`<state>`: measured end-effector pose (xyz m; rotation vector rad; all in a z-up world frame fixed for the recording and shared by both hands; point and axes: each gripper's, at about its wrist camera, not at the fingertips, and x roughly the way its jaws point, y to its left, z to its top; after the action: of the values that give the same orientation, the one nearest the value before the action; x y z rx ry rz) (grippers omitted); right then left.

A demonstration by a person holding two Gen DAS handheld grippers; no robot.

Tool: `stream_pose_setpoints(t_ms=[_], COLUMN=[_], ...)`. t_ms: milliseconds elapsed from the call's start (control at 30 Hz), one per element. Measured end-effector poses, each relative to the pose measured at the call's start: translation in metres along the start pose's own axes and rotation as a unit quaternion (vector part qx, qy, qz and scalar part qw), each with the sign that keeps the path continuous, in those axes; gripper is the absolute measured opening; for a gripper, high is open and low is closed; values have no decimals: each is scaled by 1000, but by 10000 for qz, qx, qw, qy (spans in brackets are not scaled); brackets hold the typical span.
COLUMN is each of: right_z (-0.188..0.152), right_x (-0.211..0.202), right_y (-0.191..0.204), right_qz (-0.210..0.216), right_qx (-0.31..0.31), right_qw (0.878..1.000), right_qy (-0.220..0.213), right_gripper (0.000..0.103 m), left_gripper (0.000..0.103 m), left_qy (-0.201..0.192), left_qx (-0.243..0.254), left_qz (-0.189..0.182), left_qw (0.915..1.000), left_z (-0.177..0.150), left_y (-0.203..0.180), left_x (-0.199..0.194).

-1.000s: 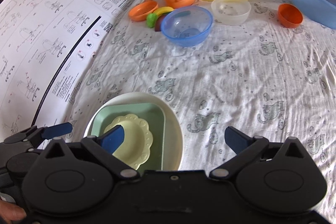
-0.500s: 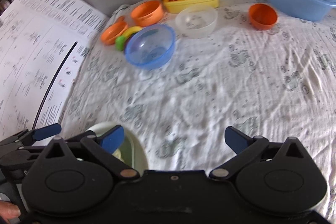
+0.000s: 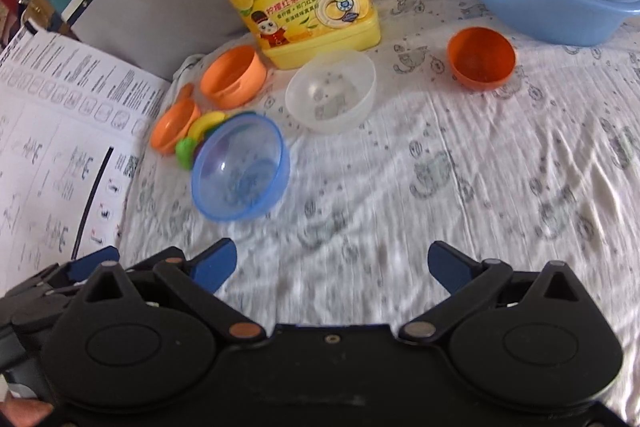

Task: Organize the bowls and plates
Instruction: 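Move the right gripper to the blue plastic bowl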

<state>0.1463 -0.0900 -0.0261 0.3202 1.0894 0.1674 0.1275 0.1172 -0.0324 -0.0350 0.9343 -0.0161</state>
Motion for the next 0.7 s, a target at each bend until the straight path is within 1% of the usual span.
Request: stream_pose_setpoints(t_ms=[133, 233, 333, 400, 433, 500, 533, 600, 633, 667, 700], right_z=[20, 33, 42, 47, 49, 53, 54, 55, 55, 55, 55], right_x=[12, 23, 36, 43, 46, 54, 58, 63, 66, 69, 71], right_y=[2, 5, 8, 11, 13, 15, 16, 17, 19, 20, 22], right_qz=[41, 126, 316, 352, 352, 333, 342, 385, 394, 391, 388], right_qx=[47, 131, 218, 197, 168, 160, 158, 135, 104, 69, 44], right_qw=[10000, 9998, 9993, 9992, 9992, 9992, 9992, 9990, 9989, 9989, 9990], right_qy=[-44, -42, 40, 60, 72, 126, 156, 197, 214, 229, 237], right_gripper=[103, 103, 103, 102, 98, 90, 85, 77, 72, 67, 64], left_gripper=[103, 102, 94, 87, 86, 78, 75, 65, 63, 56, 53], left_qy=[19, 34, 49, 38, 31, 44, 59, 109, 129, 152, 179], left_qx=[-134, -158, -209, -226, -220, -190, -166, -133, -134, -141, -150], left_qz=[2, 86, 87, 71, 72, 37, 15, -9, -40, -81, -115], left_qw=[9999, 9998, 9997, 9997, 9997, 9998, 9998, 9999, 9998, 9998, 9997], left_z=[16, 26, 34, 38, 39, 41, 42, 42, 42, 42, 43], left_y=[7, 9, 9, 8, 7, 4, 3, 0, -1, -1, -2], left_x=[14, 27, 38, 45, 47, 53, 56, 61, 64, 66, 68])
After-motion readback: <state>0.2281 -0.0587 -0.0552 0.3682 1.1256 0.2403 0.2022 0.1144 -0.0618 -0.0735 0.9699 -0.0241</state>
